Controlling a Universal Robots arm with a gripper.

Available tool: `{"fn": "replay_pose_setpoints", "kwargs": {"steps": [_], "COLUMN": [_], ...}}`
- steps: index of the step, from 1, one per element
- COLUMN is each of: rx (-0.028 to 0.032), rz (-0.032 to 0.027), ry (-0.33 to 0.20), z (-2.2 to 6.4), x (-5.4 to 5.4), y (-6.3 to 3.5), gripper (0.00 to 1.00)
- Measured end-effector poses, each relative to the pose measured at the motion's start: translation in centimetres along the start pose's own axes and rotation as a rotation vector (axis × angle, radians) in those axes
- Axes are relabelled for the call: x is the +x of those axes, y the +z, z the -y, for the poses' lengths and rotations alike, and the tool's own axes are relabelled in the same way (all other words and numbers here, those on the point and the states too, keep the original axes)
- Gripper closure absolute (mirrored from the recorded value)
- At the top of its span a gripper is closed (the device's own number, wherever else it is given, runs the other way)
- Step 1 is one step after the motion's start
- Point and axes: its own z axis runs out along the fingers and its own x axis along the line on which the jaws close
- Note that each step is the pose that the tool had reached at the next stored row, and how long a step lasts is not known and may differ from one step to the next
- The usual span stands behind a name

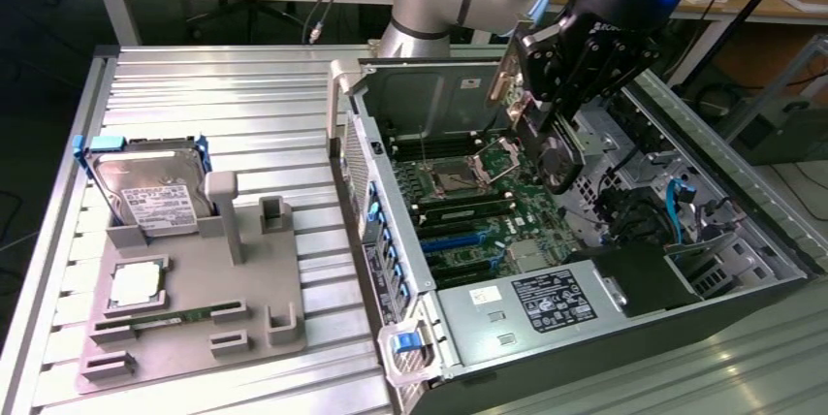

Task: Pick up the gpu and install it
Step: 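Insert the gpu into the slot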

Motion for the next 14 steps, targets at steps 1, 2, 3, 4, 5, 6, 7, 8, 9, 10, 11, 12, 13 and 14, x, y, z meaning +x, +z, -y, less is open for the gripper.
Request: {"fn": "replay_pose_setpoints", "kwargs": {"steps": [1, 2, 3, 4, 5, 6, 7, 8, 9, 10, 11, 12, 13, 14], "rx": [-0.0001, -0.0001, 0.0, -0.0001, -0.0002, -0.0002, -0.0003, -0.0003, -0.0003, -0.0004, -0.0004, -0.0005, -0.0004, -0.0005], "rz": [0.0, -0.0001, -0.0003, -0.0004, -0.0005, -0.0005, -0.0006, -0.0007, -0.0007, -0.0008, -0.0009, -0.001, -0.0011, -0.0012], "ry": [-0.001, -0.003, -0.006, -0.008, -0.011, -0.013, -0.014, -0.016, -0.018, -0.02, -0.021, -0.023, -0.025, -0.028], "z": [0.0, 0.0, 0.0, 0.0, 0.0, 0.0, 0.0, 0.0, 0.0, 0.0, 0.0, 0.0, 0.0, 0.0], "x": [0.0, 0.0, 0.0, 0.0, 0.0, 0.0, 0.0, 0.0, 0.0, 0.0, 0.0, 0.0, 0.0, 0.0], "y": [0.0, 0.0, 0.0, 0.0, 0.0, 0.0, 0.0, 0.0, 0.0, 0.0, 0.0, 0.0, 0.0, 0.0], "gripper": [0.73, 0.73, 0.73, 0.73, 0.73, 0.73, 0.73, 0.73, 0.73, 0.73, 0.73, 0.73, 0.73, 0.73]}}
